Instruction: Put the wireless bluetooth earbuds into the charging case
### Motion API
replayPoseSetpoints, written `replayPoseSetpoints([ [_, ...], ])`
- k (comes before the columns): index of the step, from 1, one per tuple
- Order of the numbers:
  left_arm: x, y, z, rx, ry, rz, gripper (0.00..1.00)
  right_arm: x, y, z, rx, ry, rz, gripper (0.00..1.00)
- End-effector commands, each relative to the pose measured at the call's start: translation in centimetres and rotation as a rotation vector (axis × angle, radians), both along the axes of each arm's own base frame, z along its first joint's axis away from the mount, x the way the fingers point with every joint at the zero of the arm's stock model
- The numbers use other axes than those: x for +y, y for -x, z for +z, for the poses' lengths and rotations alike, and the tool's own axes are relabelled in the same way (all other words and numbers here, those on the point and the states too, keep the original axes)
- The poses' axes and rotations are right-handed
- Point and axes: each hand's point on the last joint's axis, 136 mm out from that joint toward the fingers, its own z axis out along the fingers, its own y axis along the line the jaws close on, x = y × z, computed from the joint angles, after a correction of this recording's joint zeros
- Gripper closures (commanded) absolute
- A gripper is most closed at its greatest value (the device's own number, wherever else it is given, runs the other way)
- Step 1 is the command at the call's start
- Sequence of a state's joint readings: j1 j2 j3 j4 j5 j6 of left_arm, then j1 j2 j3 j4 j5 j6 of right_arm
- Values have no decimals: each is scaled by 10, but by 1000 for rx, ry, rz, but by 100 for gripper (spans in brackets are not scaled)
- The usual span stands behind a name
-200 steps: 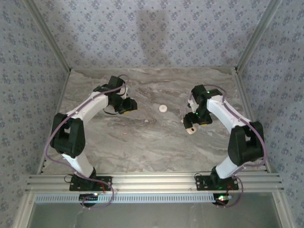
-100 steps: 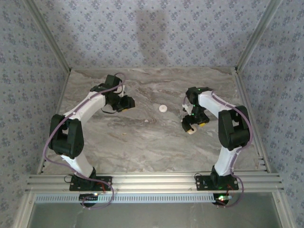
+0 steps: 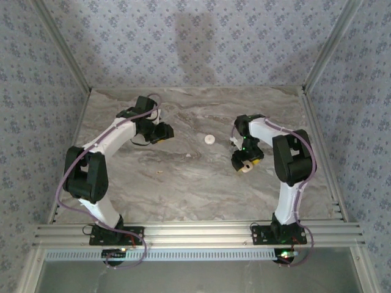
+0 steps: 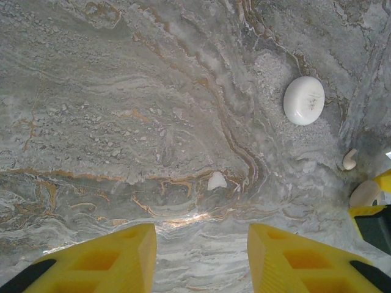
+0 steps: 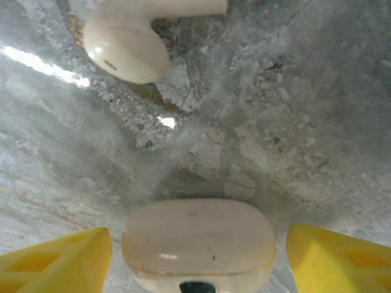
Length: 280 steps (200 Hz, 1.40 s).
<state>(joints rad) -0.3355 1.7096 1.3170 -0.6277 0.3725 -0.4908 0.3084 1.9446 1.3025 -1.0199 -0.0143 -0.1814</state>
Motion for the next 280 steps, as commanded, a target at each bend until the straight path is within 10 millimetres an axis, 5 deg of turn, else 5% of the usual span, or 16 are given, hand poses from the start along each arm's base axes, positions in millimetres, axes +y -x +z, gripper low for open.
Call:
replayPoseSetpoints([
  [1, 1, -8, 2, -2, -3, 20, 57, 3, 0, -2, 19, 2, 23, 24],
  [58, 2, -9, 3, -3, -2, 25, 57, 0, 2, -1, 16, 14, 3, 39],
  [108, 1, -10, 15, -35, 7, 24, 57, 3, -1, 26, -76, -26, -52, 43],
  [140, -9, -11, 37, -142, 48, -19, 58, 12, -12, 57, -228, -110, -151, 43],
  [189, -33, -8, 84, -399, 96, -141, 59, 51, -27, 103, -451, -441, -394, 46],
  [280, -79, 35, 142, -940, 168, -436, 55, 99, -41, 190, -665, -882, -576, 48],
])
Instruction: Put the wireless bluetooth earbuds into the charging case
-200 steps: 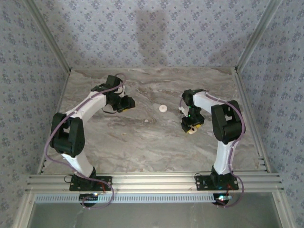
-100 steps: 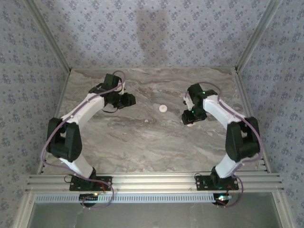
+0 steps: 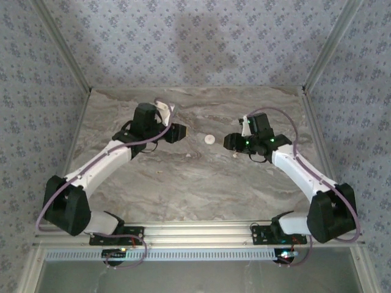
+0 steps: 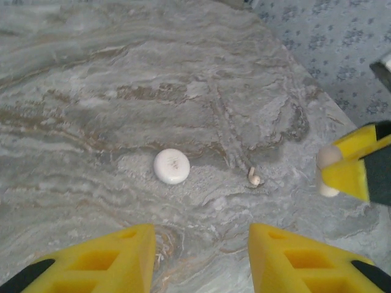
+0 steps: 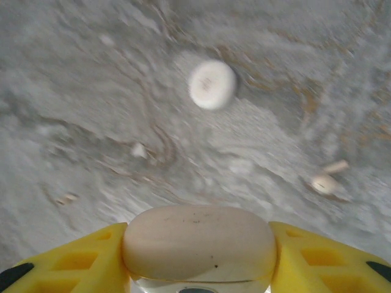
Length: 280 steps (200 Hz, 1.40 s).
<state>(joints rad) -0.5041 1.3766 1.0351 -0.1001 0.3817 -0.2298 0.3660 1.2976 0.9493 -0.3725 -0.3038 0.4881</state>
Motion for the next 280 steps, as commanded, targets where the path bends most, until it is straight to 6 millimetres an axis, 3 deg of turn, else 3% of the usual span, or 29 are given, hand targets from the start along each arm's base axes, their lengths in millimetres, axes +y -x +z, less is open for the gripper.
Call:
replayPoseSetpoints([
  [1, -14, 6, 40, -258, 56, -93, 55, 16, -10, 41, -101, -176, -48, 48],
  [71, -35, 43, 50, -493, 68, -236, 54, 32, -10, 88, -214, -427, -116, 48],
  [135, -50, 53, 50, -546, 113, -299, 54, 47, -4, 116, -256, -589, -112, 49],
  [200, -67, 66, 58, -595, 132, -388, 54, 81, 13, 115, -217, -622, -3, 48],
  [280, -70, 67, 65, -605, 133, -387, 54, 101, 30, 116, -195, -634, 100, 48],
])
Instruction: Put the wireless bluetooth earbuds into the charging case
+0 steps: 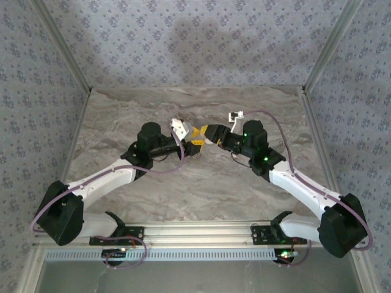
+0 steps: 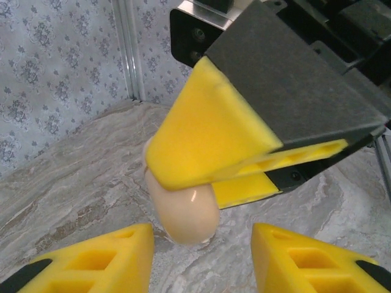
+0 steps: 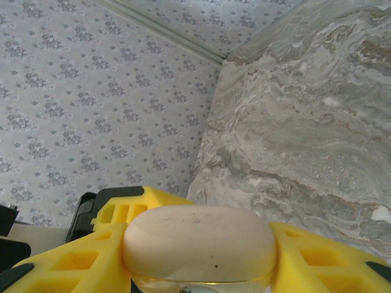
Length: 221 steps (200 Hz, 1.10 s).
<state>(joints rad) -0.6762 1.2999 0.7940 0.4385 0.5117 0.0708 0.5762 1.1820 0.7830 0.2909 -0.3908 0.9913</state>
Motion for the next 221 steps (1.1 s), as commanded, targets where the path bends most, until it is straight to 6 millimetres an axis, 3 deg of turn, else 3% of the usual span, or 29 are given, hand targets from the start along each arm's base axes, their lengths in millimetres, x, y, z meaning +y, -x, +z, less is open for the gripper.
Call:
replayPoseSetpoints([
  [1, -5, -1, 27, -58, 42, -12, 54, 8, 5, 12, -33, -28, 43, 48],
  [50, -5, -5, 28, -41, 58, 8, 56, 14, 12, 13, -43, -22, 78, 48],
  [132, -1, -5, 28, -27, 57, 24, 74, 17, 21, 18, -81, 29, 121, 46],
  [161, 5, -10, 23, 9, 72, 30, 77, -2, 24, 19, -166, 138, 94, 34],
  [221, 14, -1, 32, 19, 99, -102, 80, -40, 42, 30, -538, 420, 240, 30],
])
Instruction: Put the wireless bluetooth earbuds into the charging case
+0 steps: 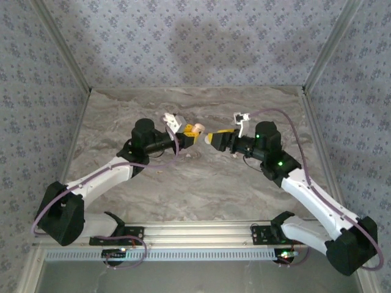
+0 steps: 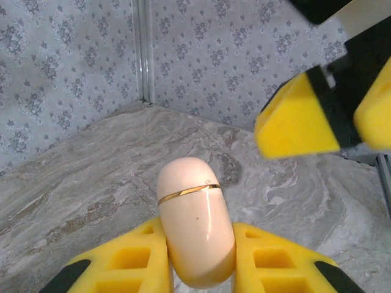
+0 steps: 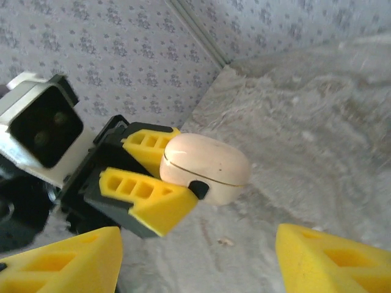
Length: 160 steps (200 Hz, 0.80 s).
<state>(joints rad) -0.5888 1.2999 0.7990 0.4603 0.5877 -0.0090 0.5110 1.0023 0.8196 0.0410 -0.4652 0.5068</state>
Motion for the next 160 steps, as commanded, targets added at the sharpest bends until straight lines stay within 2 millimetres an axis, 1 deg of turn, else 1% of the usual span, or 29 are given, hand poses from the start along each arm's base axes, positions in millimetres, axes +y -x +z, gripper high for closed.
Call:
replayPoseSetpoints([
  [1, -5, 16, 24, -44, 49, -124, 80, -8, 14, 3, -176, 174, 143, 30],
  [10, -5, 20, 27, -51, 46, -156, 80, -12, 19, 4, -230, 216, 209, 30],
  [29, -8, 28, 30, -61, 30, -217, 80, -14, 42, 3, -389, 296, 404, 31],
  [40, -9, 32, 31, -67, 22, -241, 80, -17, 49, 3, -454, 327, 471, 32],
  [62, -11, 38, 33, -79, 21, -289, 80, -22, 44, 8, -497, 358, 513, 35],
  [78, -12, 43, 35, -81, 23, -322, 81, -21, 39, 9, -540, 397, 549, 38],
  [87, -13, 45, 37, -83, 24, -338, 81, -20, 38, 7, -534, 404, 571, 38],
  [95, -13, 47, 39, -88, 27, -352, 81, -18, 35, 9, -540, 401, 583, 38],
  [102, -13, 48, 40, -89, 27, -361, 81, -17, 34, 6, -533, 397, 595, 39],
  [103, -13, 48, 41, -90, 27, -362, 81, -16, 33, 12, -549, 396, 594, 39],
  [105, -13, 49, 42, -93, 28, -365, 81, -15, 32, 16, -561, 394, 596, 39],
  [117, -14, 52, 44, -97, 26, -379, 81, -11, 29, 20, -583, 386, 617, 40],
  [160, -15, 61, 52, -116, 25, -418, 81, 7, 28, 18, -593, 363, 701, 41],
])
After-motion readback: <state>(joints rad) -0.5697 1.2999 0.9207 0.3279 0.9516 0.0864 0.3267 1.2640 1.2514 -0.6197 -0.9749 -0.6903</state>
